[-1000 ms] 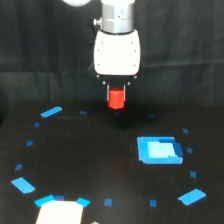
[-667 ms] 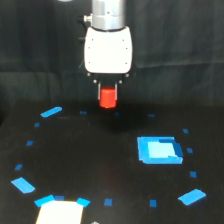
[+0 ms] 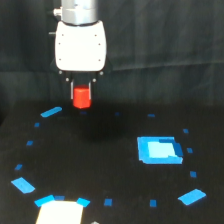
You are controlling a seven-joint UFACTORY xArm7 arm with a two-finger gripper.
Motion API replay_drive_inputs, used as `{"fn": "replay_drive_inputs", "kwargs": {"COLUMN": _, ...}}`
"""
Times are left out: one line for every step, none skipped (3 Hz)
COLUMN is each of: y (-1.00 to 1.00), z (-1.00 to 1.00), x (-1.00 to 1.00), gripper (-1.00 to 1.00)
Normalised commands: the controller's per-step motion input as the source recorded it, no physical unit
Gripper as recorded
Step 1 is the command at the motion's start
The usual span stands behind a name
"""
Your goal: Pick up the red object from the table
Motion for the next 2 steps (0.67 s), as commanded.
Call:
{"fn": "replay_drive_inputs", "kwargs": {"y": -1.0, "z": 0.43, "x": 1.0, "gripper": -0.21}}
{"fn": "replay_drive_inputs", "kwargs": {"y": -0.83, "z": -1.0, "x": 0.67, "gripper": -1.0}}
